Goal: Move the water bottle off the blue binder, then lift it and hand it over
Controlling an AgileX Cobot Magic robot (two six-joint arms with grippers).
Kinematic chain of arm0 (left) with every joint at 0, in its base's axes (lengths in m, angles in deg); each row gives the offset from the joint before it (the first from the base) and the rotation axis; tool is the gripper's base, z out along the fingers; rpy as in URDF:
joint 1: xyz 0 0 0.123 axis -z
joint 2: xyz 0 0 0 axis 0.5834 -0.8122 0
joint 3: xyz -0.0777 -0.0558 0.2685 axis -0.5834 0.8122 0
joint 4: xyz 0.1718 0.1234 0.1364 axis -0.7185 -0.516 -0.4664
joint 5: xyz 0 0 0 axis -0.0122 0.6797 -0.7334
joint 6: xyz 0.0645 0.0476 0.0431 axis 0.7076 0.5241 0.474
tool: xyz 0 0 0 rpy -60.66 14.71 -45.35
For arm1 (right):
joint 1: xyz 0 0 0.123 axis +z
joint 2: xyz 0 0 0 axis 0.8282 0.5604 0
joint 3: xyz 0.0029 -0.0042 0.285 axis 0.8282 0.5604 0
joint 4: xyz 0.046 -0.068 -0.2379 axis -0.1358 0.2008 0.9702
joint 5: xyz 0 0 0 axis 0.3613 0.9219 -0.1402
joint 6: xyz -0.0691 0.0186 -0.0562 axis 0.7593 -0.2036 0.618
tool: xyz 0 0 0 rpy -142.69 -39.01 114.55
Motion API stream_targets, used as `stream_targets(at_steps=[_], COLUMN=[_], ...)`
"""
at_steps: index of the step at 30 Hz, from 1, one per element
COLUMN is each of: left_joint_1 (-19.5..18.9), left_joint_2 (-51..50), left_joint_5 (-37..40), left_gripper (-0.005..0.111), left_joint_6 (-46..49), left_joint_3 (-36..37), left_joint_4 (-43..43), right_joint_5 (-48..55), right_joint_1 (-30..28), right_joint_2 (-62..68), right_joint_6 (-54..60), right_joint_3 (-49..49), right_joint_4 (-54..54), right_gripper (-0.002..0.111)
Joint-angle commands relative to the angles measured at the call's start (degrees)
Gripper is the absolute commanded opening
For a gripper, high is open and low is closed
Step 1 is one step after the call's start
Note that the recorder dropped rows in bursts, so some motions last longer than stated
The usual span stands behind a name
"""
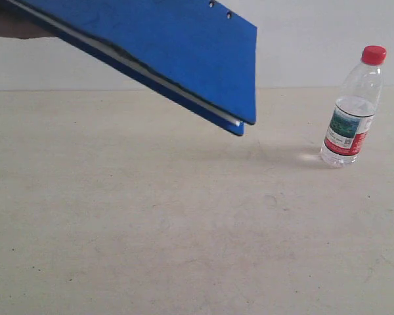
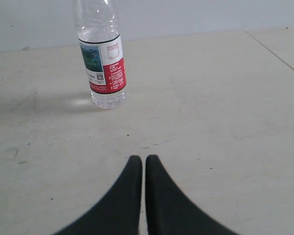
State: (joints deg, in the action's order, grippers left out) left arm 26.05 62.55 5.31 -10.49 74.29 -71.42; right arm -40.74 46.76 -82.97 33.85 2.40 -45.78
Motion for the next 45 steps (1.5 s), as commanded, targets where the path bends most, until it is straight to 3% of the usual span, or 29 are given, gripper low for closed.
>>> stream_targets(at_steps=[1,4,9,14,17,21,26,37,45], left_joint_1=[1.6,2.6,3.6,5.2,6.4,8.0,8.9,8.9,8.8], left_joint_2=[0.0,0.0,0.0,0.0,0.0,0.0,0.0,0.0,0.0], left_joint_5=[13.5,18.0,16.6,16.6,17.0,17.4,18.7,22.9,22.2], left_gripper=[0.005,0.005,0.005,0.005,0.005,0.005,0.005,0.005,0.005], left_joint_6=[-8.3,-6.0,12.7,29.2,39.7,38.4,26.6,27.8,20.6], left_joint_3=[5.8,9.8,11.1,11.1,11.1,11.1,11.1,10.9,10.9], left_joint_4=[-3.5,1.1,5.4,27.6,31.6,31.0,31.0,30.0,23.6], right_joint_5=[-0.4,-0.4,-0.4,-0.4,-0.4,-0.4,-0.4,-0.4,-0.4], right_joint_1=[0.2,0.2,0.2,0.2,0.2,0.2,0.2,0.2,0.2], right_joint_2=[-0.3,-0.3,-0.3,-0.3,-0.3,-0.3,-0.3,-0.3,-0.3], right_joint_6=[0.2,0.2,0.2,0.2,0.2,0.2,0.2,0.2,0.2], right_joint_3=[-0.1,-0.1,-0.1,-0.1,-0.1,-0.1,-0.1,-0.1,-0.1], right_joint_4=[0.1,0.1,0.1,0.1,0.1,0.1,0.1,0.1,0.1], right_gripper=[0.000,0.000,0.000,0.000,0.000,0.000,0.000,0.000,0.000])
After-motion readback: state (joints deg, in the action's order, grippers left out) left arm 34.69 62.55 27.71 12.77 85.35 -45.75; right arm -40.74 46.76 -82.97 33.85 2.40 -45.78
